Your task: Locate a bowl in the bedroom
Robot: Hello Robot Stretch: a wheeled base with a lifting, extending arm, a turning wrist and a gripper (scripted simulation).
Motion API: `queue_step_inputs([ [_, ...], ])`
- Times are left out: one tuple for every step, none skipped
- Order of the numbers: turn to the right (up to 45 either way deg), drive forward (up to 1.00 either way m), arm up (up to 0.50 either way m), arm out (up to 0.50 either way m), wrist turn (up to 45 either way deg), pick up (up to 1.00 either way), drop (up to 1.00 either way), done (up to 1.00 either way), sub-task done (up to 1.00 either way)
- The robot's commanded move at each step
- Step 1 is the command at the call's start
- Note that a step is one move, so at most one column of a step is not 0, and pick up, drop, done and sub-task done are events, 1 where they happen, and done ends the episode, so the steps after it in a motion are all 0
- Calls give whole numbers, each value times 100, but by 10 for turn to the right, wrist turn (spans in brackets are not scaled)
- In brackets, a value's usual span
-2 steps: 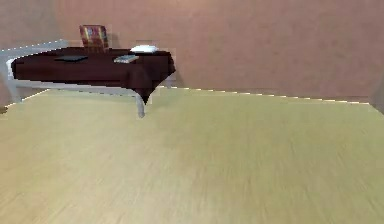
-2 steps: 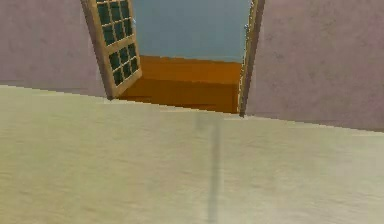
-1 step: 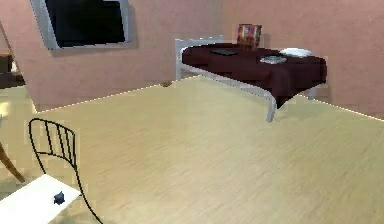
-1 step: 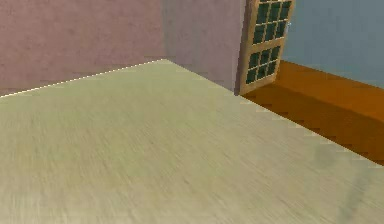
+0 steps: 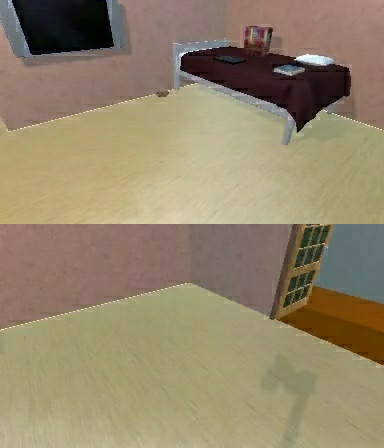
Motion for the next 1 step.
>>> queue_step_inputs([
  [-450,0,0,0,0,0,0,0,0],
])
